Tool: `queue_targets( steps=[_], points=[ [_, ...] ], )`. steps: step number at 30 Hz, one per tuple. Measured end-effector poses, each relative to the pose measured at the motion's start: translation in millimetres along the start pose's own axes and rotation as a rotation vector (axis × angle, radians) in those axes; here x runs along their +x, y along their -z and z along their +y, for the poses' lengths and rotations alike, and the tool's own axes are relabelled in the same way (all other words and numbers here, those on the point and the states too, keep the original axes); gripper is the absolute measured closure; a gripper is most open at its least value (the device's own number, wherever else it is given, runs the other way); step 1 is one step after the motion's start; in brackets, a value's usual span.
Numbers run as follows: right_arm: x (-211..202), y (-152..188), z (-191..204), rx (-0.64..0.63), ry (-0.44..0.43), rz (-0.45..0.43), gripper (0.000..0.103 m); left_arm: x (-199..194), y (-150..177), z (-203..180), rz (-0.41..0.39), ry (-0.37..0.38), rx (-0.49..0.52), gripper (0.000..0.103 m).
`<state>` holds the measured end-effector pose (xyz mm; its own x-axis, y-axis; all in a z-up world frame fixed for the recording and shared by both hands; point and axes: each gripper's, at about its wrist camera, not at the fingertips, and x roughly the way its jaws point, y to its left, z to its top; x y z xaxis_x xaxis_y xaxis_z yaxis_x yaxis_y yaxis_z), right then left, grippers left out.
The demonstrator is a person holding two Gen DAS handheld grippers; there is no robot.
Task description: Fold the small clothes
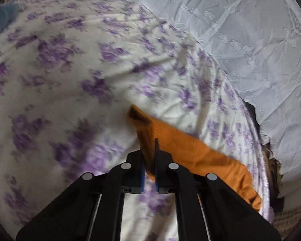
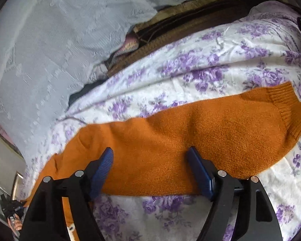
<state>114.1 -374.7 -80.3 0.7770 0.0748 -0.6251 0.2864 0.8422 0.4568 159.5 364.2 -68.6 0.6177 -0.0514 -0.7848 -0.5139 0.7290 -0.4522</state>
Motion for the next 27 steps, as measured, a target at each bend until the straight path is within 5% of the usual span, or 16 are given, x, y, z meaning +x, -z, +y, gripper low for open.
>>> queue_targets(
  steps=[2, 6, 8, 11, 14, 19, 23, 25, 27],
  points=[
    [3, 1, 7, -0.049, 0.024, 0.009, 0.019, 15, 6, 2, 0.038, -0.088, 0.024, 0.083],
    [-9, 0, 12, -0.064, 0.025, -0.034, 0.023, -31, 10, -21, -0.087, -0.172, 0.095, 0.075],
    [-23, -4, 26, -0.105, -0.001, -0.081, 0.044, -78, 19, -46, -0.220, -0.151, 0.172, 0.052],
    [-21, -7, 68, -0.218, -0.054, -0.045, 0.060, -97, 38, -96, -0.217, -0.041, 0.322, 0.022],
    [3, -6, 112, -0.304, -0.094, 0.047, 0.073, -71, 70, -169, -0.100, 0.005, 0.509, 0.023],
    [64, -3, 160, -0.351, -0.099, 0.174, 0.076, 3, 119, -268, 0.071, 0.024, 0.700, 0.023],
    [122, -2, 158, -0.327, -0.010, 0.256, 0.084, 89, 136, -290, 0.163, -0.124, 0.741, 0.020],
    [127, -10, 153, -0.289, -0.024, 0.240, 0.089, 107, 143, -293, 0.095, -0.193, 0.796, 0.004],
    [129, -19, 148, -0.248, -0.056, 0.231, 0.089, 107, 148, -300, 0.016, -0.248, 0.847, 0.004]
  ],
)
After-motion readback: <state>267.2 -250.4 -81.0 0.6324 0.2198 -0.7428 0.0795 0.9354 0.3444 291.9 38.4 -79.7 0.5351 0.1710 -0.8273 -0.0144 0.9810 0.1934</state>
